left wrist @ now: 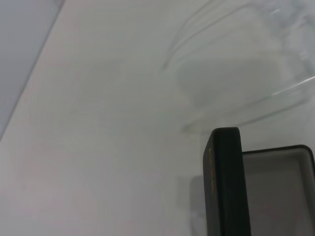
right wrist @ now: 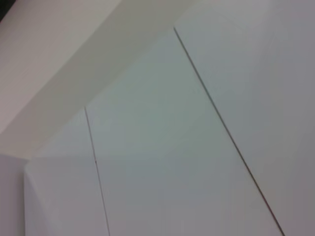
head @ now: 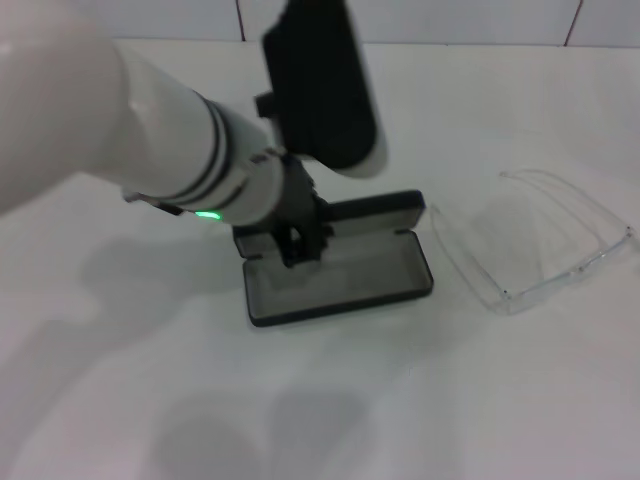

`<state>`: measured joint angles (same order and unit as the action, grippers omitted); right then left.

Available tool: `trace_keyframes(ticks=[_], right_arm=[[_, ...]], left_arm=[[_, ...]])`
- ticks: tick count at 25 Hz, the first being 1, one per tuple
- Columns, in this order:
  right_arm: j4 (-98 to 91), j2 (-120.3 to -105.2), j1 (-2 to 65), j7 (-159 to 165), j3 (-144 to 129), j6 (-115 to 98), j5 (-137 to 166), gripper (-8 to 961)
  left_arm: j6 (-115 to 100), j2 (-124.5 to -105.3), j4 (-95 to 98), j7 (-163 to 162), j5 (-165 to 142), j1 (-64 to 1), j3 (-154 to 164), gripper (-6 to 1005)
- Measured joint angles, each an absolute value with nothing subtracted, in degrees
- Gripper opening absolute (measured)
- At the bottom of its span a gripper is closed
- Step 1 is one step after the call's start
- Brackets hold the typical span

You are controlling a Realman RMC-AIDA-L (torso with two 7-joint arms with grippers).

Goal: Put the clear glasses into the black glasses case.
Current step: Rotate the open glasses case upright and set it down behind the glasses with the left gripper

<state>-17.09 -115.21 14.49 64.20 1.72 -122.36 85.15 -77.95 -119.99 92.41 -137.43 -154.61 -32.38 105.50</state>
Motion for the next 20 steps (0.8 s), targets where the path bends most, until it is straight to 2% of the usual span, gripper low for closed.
trace_keyframes(ticks=[20], right_arm=[[-16.3, -115.31, 14.9, 63.3, 1.6, -123.0, 85.5, 874]], left_arm=[[-69.3, -120.41, 85.8, -144.0, -154.2, -38.3, 117.3, 203]])
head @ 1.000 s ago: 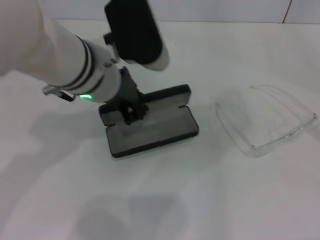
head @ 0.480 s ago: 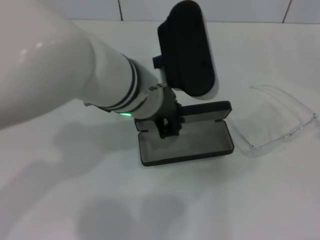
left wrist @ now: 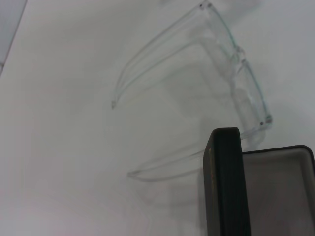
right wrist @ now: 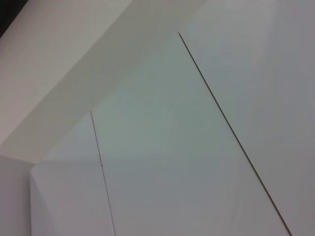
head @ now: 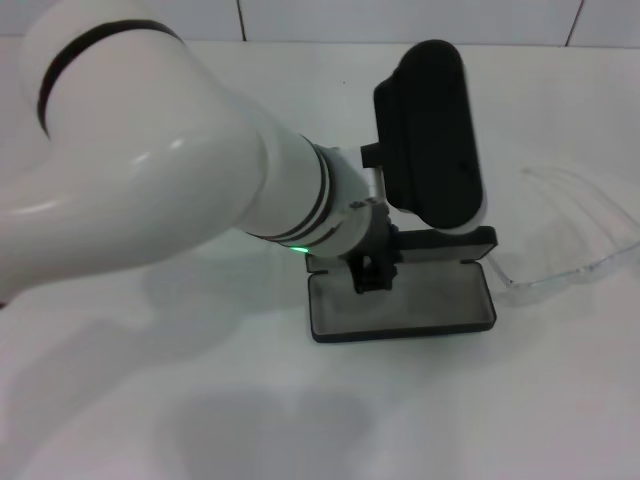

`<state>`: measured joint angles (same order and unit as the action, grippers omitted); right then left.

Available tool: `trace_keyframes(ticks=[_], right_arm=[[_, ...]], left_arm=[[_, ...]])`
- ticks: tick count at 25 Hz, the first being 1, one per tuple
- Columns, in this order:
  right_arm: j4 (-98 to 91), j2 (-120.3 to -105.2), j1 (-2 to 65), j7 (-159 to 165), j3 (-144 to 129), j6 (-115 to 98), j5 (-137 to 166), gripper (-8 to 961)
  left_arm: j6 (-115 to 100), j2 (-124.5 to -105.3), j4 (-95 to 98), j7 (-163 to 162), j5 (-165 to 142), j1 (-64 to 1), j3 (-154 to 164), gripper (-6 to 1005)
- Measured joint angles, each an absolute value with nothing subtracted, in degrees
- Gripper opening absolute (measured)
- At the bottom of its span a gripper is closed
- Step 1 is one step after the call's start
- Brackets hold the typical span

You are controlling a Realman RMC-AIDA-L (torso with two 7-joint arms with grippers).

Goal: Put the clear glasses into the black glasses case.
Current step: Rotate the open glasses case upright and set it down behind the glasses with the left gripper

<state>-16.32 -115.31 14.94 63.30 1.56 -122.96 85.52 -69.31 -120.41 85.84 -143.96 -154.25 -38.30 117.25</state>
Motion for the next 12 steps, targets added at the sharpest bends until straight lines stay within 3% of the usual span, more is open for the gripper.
trace_keyframes(ticks=[12], right_arm=[[-15.8, -115.31, 14.3, 63.3, 1.6, -123.1, 85.4, 873]], left_arm=[[-65.8, -120.31, 85.9, -139.4, -154.2, -37.7, 119.1, 205]])
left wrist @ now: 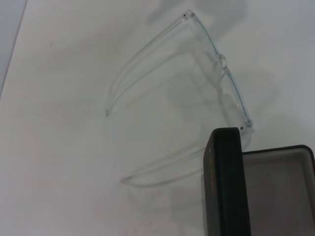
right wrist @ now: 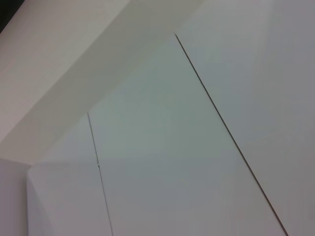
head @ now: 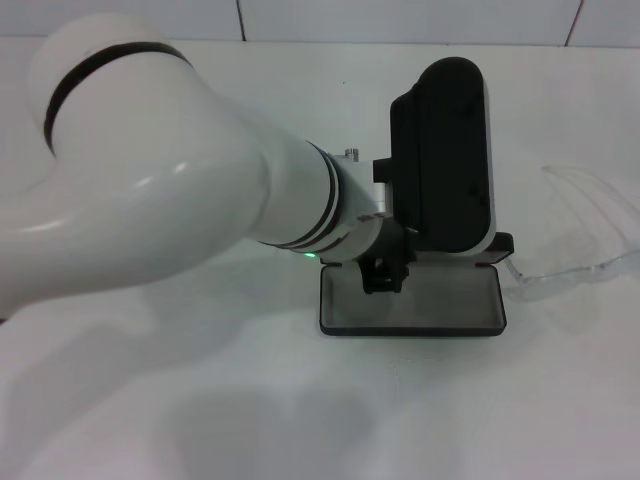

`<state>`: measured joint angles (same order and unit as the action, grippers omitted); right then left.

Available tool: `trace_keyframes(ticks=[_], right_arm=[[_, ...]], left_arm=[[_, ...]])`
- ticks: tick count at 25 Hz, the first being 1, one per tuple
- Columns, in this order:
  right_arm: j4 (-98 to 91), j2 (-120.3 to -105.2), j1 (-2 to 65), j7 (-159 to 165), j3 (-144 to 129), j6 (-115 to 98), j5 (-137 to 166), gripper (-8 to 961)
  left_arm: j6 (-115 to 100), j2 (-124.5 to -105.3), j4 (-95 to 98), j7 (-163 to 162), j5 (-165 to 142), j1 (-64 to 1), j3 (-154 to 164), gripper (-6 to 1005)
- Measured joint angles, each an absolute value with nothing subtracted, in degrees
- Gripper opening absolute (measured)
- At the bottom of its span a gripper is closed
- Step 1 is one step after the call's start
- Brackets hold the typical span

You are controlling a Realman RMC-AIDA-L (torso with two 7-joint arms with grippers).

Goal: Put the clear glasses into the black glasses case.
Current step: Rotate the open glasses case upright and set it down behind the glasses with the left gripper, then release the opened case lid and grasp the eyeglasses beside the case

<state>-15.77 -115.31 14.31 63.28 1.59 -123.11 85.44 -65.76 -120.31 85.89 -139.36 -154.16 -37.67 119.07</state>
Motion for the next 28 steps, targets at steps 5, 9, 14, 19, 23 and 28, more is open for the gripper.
trace_keyframes(ticks=[5, 9, 14, 19, 23, 28], right_arm=[[-15.7, -115.31, 14.2, 63.3, 1.6, -123.1, 85.5, 874], [-15.8, -115.31, 14.2, 63.3, 1.5, -123.1, 85.8, 874], [-17.5, -115.1, 14.2, 63.3, -1.3, -123.0, 86.6, 871], [-27.9, -113.97, 15.5, 65.7, -11.7, -120.6, 89.4, 867], [-40.7, -112.72, 16.9, 72.7, -20.4, -117.2, 93.7, 863], [-68.5, -110.86, 22.4, 89.1, -35.2, -111.9, 113.9, 812]], left_arm=[[-65.4, -120.26, 85.8, -139.3, -154.2, -37.6, 119.1, 206], [-65.2, -120.24, 86.2, -139.3, -154.1, -37.0, 119.1, 207], [-65.5, -120.2, 87.8, -139.5, -154.2, -36.3, 119.0, 387], [-68.6, -120.13, 97.9, -139.9, -152.9, -32.8, 117.3, 484], [-69.9, -120.1, 109.1, -140.5, -148.4, -27.5, 112.1, 502], [-69.4, -119.99, 113.4, -137.8, -135.0, -21.7, 102.5, 500]])
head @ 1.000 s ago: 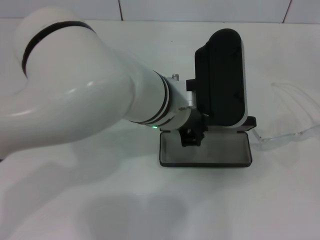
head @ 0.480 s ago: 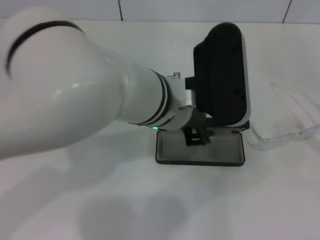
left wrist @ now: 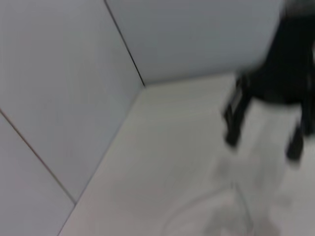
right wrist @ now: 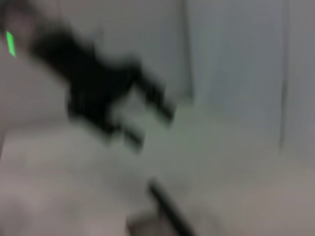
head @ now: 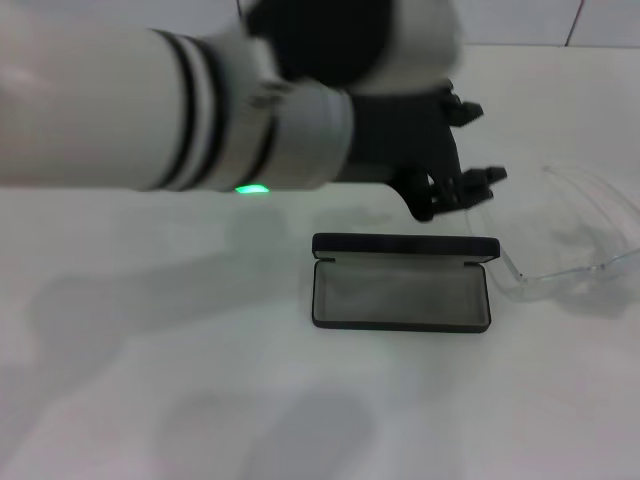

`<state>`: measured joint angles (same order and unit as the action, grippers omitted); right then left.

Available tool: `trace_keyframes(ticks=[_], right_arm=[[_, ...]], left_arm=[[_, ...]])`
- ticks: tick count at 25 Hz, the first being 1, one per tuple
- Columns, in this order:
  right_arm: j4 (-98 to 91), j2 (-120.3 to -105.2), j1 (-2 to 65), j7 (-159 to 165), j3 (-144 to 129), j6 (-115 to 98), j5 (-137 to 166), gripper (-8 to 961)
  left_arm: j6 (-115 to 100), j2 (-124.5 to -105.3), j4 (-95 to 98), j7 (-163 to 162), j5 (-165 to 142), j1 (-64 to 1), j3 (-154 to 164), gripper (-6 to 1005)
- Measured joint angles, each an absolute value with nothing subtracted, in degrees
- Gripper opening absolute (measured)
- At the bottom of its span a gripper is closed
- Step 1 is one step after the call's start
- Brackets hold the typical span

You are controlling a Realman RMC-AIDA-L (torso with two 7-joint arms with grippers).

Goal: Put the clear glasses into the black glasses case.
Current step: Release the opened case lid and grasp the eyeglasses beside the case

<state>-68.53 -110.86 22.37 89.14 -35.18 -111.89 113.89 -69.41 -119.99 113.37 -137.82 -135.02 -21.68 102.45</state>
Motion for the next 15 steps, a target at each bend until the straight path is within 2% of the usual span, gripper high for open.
trace_keyframes(ticks=[4, 6, 8, 15], right_arm=[[-76.9, -109.0, 30.2, 96.5, -42.0, -115.5, 127.7, 747], [-77.1, -107.99, 34.9, 99.6, -45.6, -118.1, 135.0, 748], [-77.1, -107.88, 37.8, 100.6, -48.3, -119.7, 140.8, 748], [-74.8, -108.95, 43.5, 100.0, -59.2, -115.9, 150.2, 747]], left_arm=[[-69.4, -119.97, 112.9, -133.6, -123.8, -17.8, 96.8, 499], [-69.4, -119.97, 111.9, -130.9, -118.1, -15.4, 94.3, 498], [-69.2, -119.96, 110.2, -127.8, -112.3, -12.9, 93.0, 498], [-67.9, -119.99, 105.0, -120.9, -102.2, -9.7, 92.4, 492]])
